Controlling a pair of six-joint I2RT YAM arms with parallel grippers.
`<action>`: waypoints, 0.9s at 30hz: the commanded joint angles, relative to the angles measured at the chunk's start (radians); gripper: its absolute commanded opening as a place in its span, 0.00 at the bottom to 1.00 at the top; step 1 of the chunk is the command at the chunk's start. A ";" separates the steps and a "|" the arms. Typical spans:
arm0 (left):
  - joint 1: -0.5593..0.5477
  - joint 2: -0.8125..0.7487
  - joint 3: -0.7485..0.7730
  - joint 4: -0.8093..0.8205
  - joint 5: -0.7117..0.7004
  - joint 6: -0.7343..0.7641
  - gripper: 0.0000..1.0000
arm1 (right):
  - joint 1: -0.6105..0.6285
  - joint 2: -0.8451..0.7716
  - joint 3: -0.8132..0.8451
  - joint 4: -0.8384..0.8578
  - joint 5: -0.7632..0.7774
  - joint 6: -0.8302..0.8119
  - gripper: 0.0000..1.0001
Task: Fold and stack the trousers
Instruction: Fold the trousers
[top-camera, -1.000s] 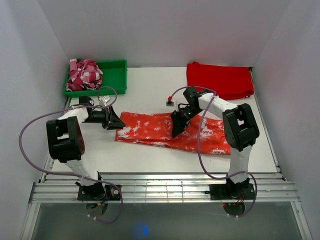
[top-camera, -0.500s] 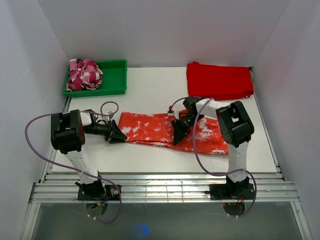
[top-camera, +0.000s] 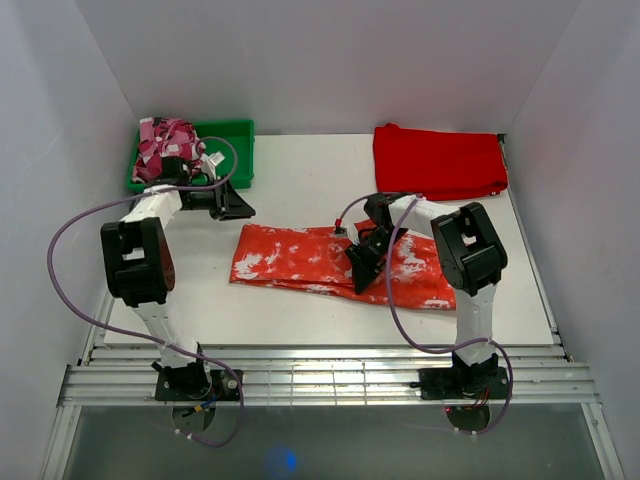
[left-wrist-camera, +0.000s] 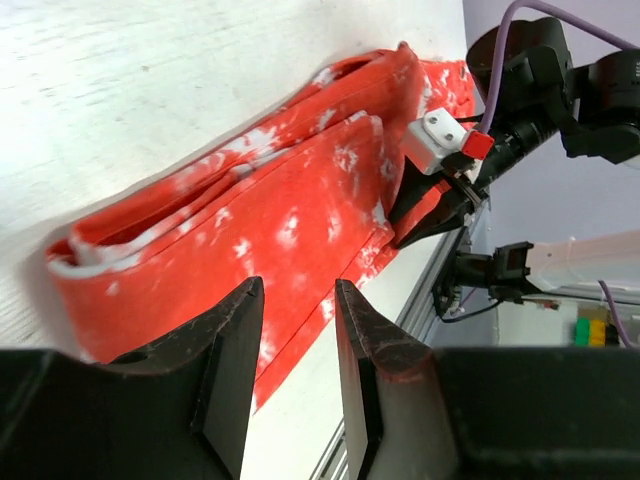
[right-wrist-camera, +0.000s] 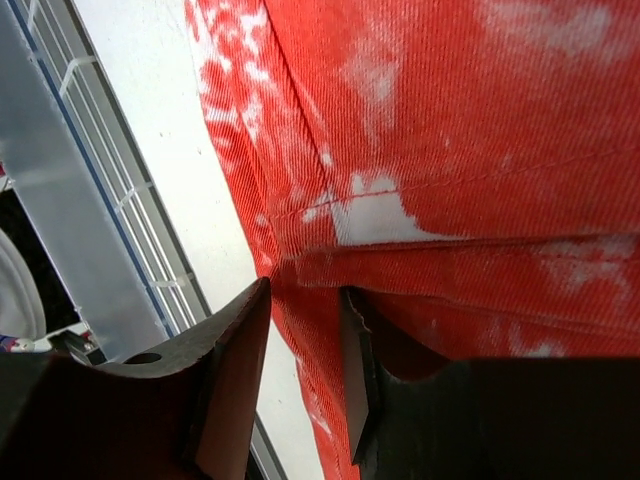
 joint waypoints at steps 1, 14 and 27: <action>-0.044 0.030 -0.042 0.116 0.050 -0.104 0.45 | -0.007 -0.048 0.020 -0.046 0.053 -0.061 0.40; 0.028 0.248 -0.077 0.331 -0.121 -0.263 0.41 | -0.439 -0.238 -0.093 -0.147 0.200 -0.138 0.45; 0.140 -0.077 -0.109 -0.042 -0.274 -0.014 0.70 | -0.680 -0.300 -0.058 -0.239 0.265 -0.044 0.54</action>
